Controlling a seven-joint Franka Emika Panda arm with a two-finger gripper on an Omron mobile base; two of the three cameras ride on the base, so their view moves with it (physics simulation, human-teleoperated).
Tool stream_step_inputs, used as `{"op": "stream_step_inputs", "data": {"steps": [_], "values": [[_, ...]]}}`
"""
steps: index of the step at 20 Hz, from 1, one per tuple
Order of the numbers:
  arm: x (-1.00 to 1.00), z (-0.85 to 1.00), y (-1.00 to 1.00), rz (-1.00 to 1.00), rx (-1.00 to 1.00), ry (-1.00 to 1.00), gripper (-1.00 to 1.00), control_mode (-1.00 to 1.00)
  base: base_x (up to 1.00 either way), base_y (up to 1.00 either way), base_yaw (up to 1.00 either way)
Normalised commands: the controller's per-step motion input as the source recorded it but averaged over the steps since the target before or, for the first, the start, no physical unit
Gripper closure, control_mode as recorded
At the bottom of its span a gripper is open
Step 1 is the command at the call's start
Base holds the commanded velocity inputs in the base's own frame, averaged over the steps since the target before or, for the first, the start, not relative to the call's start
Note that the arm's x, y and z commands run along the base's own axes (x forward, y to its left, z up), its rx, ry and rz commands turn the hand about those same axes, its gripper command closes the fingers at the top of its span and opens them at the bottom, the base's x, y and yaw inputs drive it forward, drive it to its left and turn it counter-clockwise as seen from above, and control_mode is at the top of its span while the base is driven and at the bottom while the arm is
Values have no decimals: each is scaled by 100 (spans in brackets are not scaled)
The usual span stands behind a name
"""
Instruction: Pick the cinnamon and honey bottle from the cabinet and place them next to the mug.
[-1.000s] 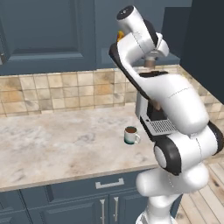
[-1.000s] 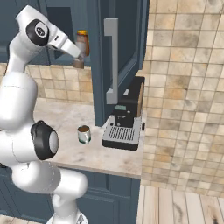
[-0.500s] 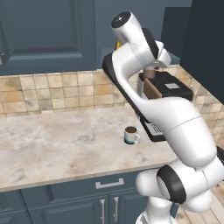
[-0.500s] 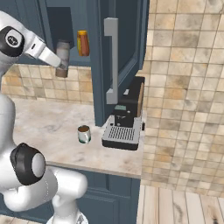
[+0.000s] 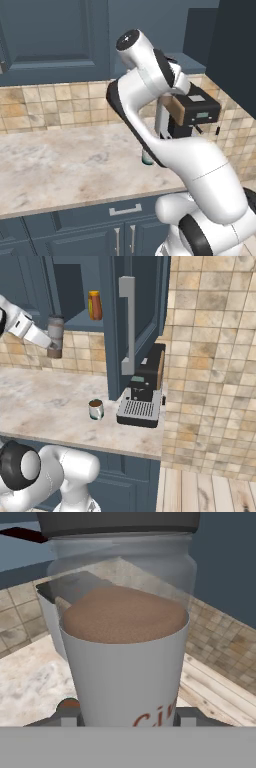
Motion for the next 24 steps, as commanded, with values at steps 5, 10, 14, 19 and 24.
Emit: {"op": "stream_step_inputs", "data": {"steps": [5,10,14,19,24], "values": [[0,-75,23,-7,0,0,100,-100,0,0,0],[22,-80,29,-8,0,0,100,-100,0,0,0],[34,-67,24,-8,0,0,100,-100,0,0,0],[42,-62,17,-8,0,0,100,-100,0,0,0],[45,-55,15,-8,0,0,100,-100,0,0,0]]}}
